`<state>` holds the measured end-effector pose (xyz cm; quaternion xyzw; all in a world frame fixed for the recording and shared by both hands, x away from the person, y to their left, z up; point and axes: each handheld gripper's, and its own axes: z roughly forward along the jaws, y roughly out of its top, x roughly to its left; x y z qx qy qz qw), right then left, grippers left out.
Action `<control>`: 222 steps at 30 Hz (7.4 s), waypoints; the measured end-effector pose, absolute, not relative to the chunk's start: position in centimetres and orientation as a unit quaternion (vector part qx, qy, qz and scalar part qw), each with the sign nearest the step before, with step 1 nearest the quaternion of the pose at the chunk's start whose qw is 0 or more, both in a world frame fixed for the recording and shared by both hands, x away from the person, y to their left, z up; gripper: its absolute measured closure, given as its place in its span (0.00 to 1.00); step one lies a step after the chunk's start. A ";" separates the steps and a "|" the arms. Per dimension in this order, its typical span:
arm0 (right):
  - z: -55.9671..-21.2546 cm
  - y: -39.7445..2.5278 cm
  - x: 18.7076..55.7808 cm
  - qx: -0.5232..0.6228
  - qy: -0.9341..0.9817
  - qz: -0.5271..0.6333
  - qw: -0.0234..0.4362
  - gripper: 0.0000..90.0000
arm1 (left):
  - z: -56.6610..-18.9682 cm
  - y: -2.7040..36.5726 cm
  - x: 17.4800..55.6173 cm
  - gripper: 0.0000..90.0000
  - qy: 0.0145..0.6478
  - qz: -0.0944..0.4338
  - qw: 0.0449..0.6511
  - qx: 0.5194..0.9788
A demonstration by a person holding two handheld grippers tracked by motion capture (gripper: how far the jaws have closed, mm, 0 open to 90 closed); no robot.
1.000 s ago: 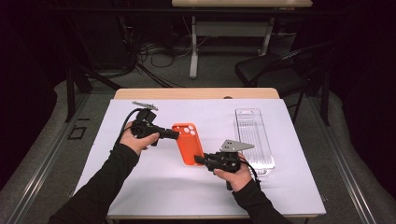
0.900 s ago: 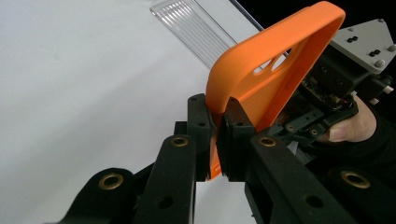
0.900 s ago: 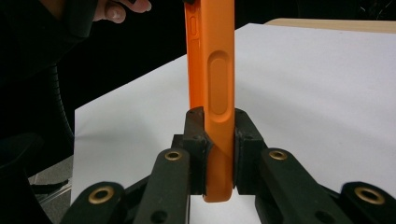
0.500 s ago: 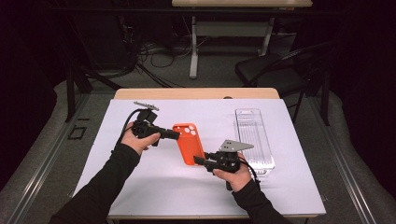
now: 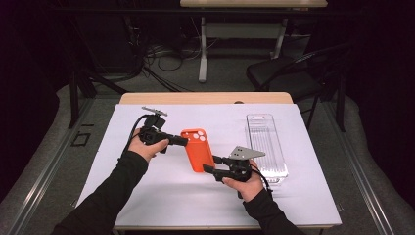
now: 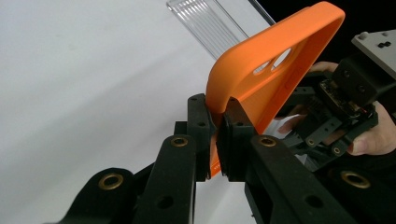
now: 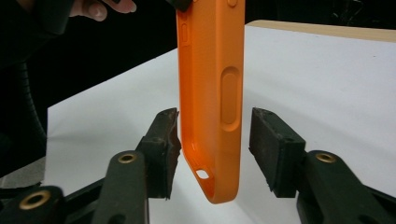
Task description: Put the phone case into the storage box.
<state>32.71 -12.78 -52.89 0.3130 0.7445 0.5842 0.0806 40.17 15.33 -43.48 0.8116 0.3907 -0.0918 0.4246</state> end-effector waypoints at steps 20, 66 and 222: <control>-51.2 -12.7 32.8 0.302 0.765 0.549 0.151 0.49 | -42.0 15.0 39.9 0.94 0.413 -0.031 0.381 0.826; -47.4 -11.5 36.1 0.346 0.790 0.447 0.238 0.22 | -41.7 10.1 41.0 0.94 0.440 0.033 0.305 0.844; -44.0 -12.0 39.4 0.368 0.805 0.396 0.244 0.92 | -43.1 10.0 40.3 0.64 0.444 0.028 0.317 0.838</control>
